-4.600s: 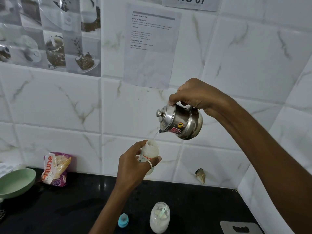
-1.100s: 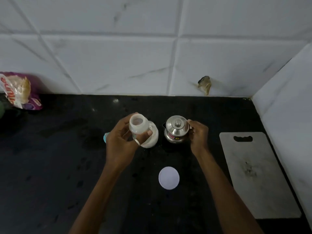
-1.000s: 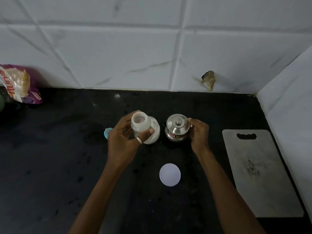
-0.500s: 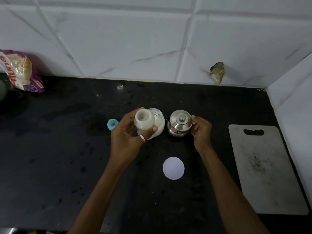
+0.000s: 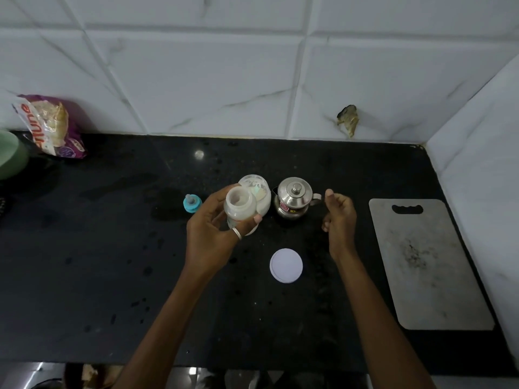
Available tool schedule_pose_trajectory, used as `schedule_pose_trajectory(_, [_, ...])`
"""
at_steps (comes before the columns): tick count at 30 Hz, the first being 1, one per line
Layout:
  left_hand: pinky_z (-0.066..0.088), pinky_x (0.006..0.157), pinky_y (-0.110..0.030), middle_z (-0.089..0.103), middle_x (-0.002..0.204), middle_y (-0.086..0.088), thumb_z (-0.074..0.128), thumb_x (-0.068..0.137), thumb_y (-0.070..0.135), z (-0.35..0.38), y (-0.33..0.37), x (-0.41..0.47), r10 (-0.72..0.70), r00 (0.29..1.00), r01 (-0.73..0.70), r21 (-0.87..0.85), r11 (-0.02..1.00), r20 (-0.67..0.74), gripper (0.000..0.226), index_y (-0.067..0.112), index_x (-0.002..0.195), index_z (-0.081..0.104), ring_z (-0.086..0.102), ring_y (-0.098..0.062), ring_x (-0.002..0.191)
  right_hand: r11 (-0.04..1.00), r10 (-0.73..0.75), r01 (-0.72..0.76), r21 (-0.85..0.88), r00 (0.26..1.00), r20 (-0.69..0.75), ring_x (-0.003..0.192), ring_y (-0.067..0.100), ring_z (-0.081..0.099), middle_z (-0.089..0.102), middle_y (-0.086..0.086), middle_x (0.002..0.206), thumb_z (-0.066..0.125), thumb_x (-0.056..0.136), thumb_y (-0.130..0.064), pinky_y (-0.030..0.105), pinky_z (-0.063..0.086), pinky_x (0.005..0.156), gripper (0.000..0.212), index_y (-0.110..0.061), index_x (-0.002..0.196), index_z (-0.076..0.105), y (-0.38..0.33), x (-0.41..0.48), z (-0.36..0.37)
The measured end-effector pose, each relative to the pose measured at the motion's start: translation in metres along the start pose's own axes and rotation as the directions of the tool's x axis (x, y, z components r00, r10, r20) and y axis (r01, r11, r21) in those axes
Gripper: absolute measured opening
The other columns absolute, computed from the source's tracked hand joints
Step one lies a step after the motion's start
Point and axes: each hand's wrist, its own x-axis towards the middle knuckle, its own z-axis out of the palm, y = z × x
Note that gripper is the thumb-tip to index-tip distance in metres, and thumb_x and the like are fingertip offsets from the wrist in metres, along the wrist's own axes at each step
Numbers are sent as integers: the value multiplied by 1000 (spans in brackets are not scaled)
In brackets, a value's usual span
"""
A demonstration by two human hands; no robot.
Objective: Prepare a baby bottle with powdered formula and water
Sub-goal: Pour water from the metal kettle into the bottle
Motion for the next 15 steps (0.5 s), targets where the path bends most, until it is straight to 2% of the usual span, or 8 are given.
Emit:
schedule_pose_trajectory(4, [60,99,-42,74,121,6,90,72,19,-4,15,-18,18,1000,-18,-5,1000,5,59,15,127,68,70,-16,118,998,-55,54,32,998,18,54,8,42,54,1,77,63,99,-45,21,35,46,29,-16,102,60,-19,-26,-2])
schedule_pose_trajectory(8, [60,97,-37,73,121,7,89,75,9,-13,27,-32,28,1000,-28,-31,999,-10,56,14,128,68,69,-14,118,993,-112,108,54,991,75,57,10,48,60,2,82,62,100,-41,20,40,48,28,-14,105,62,-43,-48,3])
schedule_pose_trajectory(12, [59,90,-24,73,120,6,87,78,5,-25,34,-38,60,998,-61,-38,997,-11,52,29,121,68,68,-12,116,988,-153,151,27,977,147,58,9,53,62,3,76,63,100,-38,22,42,50,27,-11,104,64,-63,-64,14])
schedule_pose_trajectory(15, [59,96,-36,72,124,1,88,77,12,-38,37,-35,66,998,-67,-45,997,-25,53,28,124,68,69,-16,117,984,-180,180,12,973,145,65,12,59,67,9,82,65,99,-39,25,45,54,26,-13,100,66,-73,-73,28])
